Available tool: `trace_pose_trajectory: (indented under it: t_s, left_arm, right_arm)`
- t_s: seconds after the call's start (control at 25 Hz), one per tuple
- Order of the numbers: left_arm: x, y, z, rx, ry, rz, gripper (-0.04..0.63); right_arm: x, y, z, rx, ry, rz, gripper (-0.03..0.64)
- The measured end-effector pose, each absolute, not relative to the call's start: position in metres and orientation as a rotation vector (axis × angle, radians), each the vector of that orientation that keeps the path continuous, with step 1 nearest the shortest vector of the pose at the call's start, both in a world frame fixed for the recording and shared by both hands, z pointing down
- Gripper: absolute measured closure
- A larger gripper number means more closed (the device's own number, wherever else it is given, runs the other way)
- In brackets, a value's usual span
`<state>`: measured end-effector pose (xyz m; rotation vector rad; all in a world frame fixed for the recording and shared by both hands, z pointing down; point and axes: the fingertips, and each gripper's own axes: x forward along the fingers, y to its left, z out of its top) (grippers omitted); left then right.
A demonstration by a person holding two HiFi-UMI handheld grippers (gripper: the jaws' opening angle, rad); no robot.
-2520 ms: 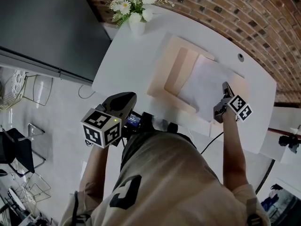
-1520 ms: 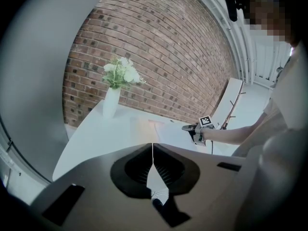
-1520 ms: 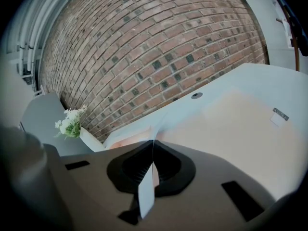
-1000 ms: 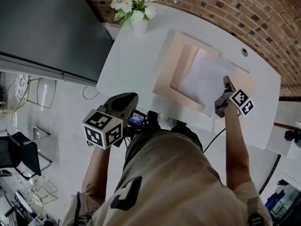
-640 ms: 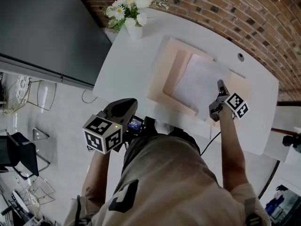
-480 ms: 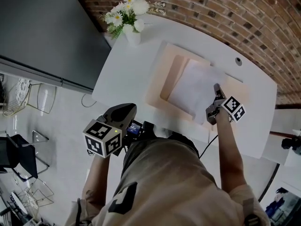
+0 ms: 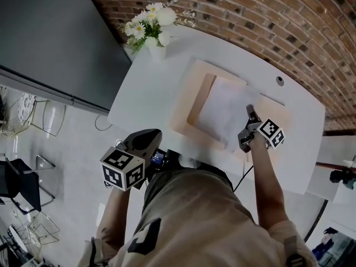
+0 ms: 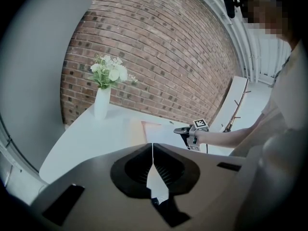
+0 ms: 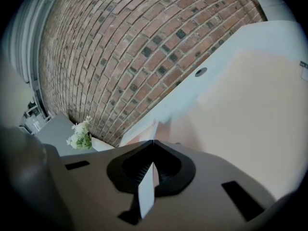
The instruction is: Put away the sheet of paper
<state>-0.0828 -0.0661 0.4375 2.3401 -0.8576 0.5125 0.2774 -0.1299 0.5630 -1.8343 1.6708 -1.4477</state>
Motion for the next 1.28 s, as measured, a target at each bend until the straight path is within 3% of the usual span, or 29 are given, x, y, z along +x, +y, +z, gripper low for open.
trace_pose_trajectory:
  t_s: [0.48,1.28]
  left_arm:
    - [-0.086,-0.072,0.442,2.333,-0.839,0.517,0.575]
    - [-0.081,-0.076,0.439,2.336,-0.840,0.530,0.575]
  right_arm:
    - [0.260,-0.140,0.571,-1.590,1.546,-1.535,0.594]
    - [0.257,-0.146,0.573,-1.577,1.569,-1.564,0.594]
